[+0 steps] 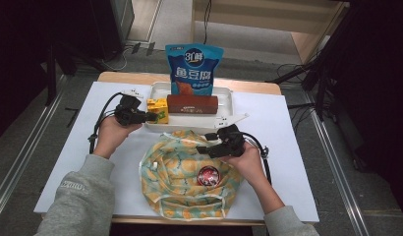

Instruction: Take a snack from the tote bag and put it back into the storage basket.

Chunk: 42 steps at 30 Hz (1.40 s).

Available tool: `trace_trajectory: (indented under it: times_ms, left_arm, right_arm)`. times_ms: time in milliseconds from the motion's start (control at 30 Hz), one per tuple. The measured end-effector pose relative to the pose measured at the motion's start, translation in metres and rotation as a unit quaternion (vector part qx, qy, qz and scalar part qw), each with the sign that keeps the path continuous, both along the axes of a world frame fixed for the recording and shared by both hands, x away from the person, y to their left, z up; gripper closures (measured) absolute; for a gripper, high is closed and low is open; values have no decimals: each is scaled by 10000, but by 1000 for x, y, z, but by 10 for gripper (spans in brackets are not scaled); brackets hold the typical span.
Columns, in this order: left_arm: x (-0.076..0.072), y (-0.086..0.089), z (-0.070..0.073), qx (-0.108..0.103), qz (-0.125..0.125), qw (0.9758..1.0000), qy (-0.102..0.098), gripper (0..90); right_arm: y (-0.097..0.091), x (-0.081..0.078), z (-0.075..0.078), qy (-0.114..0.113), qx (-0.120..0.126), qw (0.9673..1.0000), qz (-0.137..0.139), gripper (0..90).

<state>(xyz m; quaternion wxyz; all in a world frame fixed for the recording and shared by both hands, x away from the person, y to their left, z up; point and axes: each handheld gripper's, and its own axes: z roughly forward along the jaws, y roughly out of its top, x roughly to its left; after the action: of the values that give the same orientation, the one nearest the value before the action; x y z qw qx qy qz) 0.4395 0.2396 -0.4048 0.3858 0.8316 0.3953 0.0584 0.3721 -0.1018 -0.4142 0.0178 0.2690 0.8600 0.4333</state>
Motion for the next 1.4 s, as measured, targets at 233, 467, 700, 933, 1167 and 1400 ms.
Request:
trace_trajectory:
  times_ms: [233,467,700,933,1167,1400]
  left_arm:
    - [1,3,-1,2,12,10000,18,893]
    - [2,7,-2,-12,23,10000,43,883]
    - [2,7,-3,-30,0,10000,85,868]
    - [2,7,-3,-40,-23,9999,125,847]
    - [0,5,-2,-63,-68,9998,176,781]
    - [-6,1,5,-209,-249,9990,302,616]
  right_arm:
    - [0,0,0,-5,-1,10000,4,370]
    - [0,0,0,-6,-2,10000,6,370]
    - [0,0,0,-3,-1,10000,8,370]
    - [0,0,0,-6,-4,10000,9,370]
    - [-1,-1,1,5,-1,10000,-6,370]
    - [-3,-3,5,-49,61,10000,-25,373]
